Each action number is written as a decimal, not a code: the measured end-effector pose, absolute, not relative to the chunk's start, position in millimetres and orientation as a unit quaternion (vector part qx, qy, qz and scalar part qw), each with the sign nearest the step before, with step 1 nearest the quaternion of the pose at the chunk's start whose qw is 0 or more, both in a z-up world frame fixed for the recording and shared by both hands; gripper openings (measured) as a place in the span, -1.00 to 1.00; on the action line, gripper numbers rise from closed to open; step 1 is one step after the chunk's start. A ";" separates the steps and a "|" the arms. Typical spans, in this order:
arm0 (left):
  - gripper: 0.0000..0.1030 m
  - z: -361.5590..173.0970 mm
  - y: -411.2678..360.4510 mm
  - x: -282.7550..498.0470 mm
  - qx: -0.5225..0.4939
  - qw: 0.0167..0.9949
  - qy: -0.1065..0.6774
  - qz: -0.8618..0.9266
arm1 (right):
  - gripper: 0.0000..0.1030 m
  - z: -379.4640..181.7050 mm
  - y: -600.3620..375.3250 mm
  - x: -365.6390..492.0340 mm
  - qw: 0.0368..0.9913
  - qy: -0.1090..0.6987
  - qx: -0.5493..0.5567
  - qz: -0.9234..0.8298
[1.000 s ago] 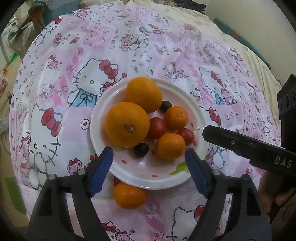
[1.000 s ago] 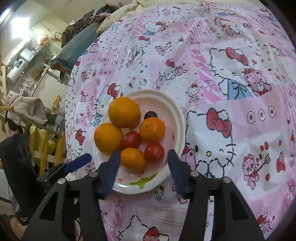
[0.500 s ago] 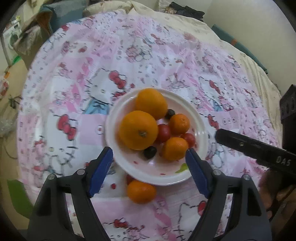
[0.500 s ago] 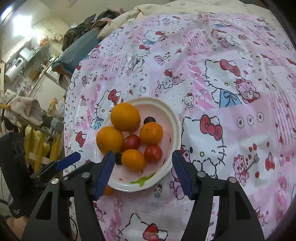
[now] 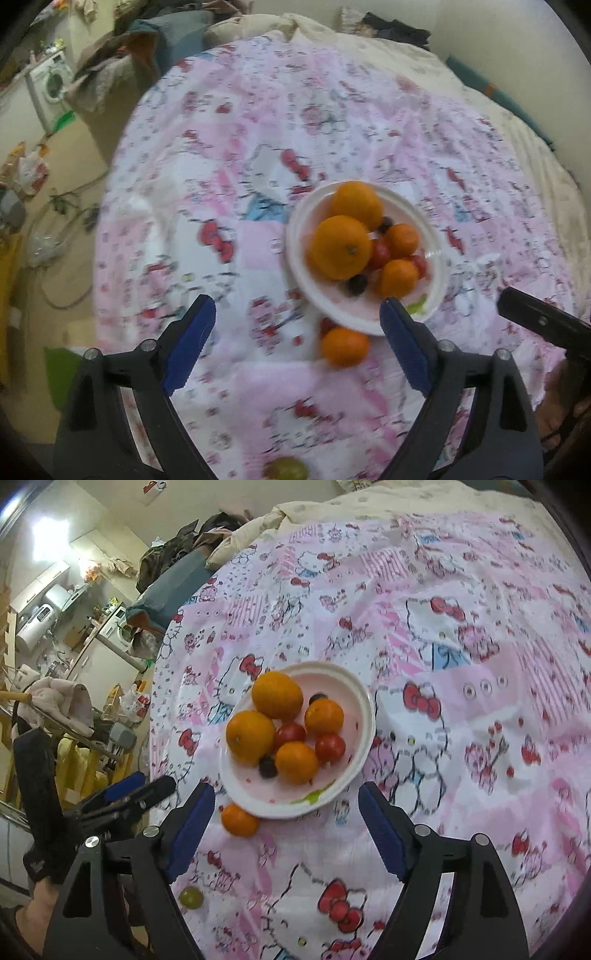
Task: Organize fruits
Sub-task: 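Open both tools over the plate and withdraw, then grasp the last tangerine with the left tool and lift it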
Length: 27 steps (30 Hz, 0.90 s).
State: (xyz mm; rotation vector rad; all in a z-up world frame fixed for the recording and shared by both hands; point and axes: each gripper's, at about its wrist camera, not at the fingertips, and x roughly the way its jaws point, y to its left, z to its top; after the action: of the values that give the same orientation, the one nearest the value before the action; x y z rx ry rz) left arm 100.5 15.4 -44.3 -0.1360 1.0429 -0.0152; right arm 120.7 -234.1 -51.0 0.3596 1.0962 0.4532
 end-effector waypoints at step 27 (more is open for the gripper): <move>0.70 -120.9 -52.6 106.7 0.040 0.802 0.593 -0.056 | 0.60 -79.9 -238.1 113.6 0.795 0.551 0.185 0.176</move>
State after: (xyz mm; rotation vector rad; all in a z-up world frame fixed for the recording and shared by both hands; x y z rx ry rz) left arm 106.7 -52.6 -120.9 0.0852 1.2711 -0.1201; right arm 113.6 -238.1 -79.9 0.3983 1.1833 0.3785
